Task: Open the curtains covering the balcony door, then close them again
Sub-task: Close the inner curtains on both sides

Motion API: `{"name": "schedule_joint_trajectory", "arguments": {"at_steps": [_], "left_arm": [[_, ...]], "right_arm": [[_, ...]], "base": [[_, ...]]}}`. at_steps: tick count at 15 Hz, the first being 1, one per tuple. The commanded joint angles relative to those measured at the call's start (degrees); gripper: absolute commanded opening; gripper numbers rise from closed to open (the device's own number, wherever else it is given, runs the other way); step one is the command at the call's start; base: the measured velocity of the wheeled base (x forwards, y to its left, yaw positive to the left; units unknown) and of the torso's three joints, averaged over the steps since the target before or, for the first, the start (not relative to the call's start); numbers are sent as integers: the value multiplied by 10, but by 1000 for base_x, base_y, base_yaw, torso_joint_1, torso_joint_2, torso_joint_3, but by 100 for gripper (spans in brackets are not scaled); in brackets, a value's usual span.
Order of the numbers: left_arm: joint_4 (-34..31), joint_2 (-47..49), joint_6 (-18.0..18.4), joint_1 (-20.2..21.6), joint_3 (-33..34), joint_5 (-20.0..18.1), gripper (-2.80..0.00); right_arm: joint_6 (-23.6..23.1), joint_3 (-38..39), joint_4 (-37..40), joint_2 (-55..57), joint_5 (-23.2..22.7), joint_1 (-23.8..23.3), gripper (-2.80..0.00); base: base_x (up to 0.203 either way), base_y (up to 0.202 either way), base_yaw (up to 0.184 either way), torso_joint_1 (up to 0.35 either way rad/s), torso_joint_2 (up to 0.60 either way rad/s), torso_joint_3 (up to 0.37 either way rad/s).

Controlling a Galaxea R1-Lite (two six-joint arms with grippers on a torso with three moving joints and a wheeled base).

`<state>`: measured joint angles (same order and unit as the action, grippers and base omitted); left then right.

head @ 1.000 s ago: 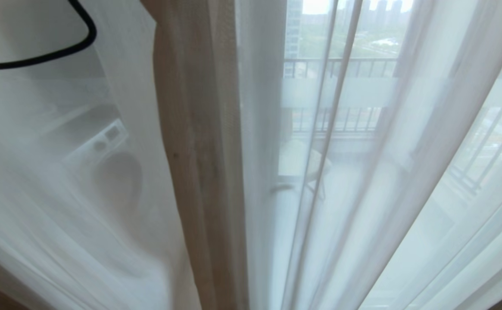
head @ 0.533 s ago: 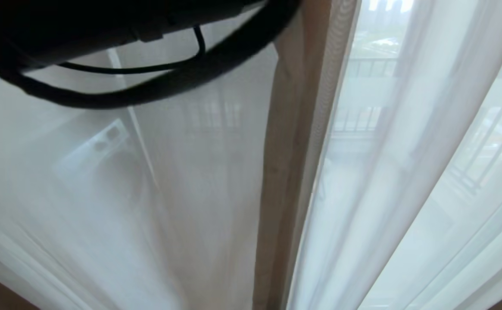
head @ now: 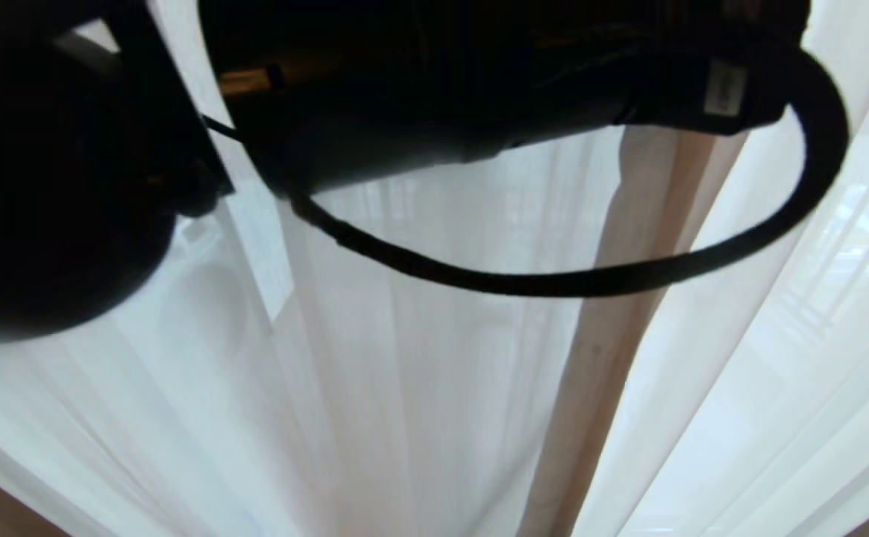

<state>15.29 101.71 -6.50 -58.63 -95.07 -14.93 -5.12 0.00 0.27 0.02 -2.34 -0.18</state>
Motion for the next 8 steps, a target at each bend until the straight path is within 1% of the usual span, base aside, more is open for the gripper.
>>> {"name": "schedule_joint_trajectory", "arguments": {"at_steps": [1, 8], "left_arm": [[1, 28, 5, -9, -11, -1, -280], [3, 77, 10, -42, -31, 0, -280]], "right_arm": [[-1, 0, 0, 0, 0, 0, -280], [-1, 0, 0, 0, 0, 0, -280]], "base": [[0, 0, 0, 0, 0, 0], [0, 0, 0, 0, 0, 0]]}}
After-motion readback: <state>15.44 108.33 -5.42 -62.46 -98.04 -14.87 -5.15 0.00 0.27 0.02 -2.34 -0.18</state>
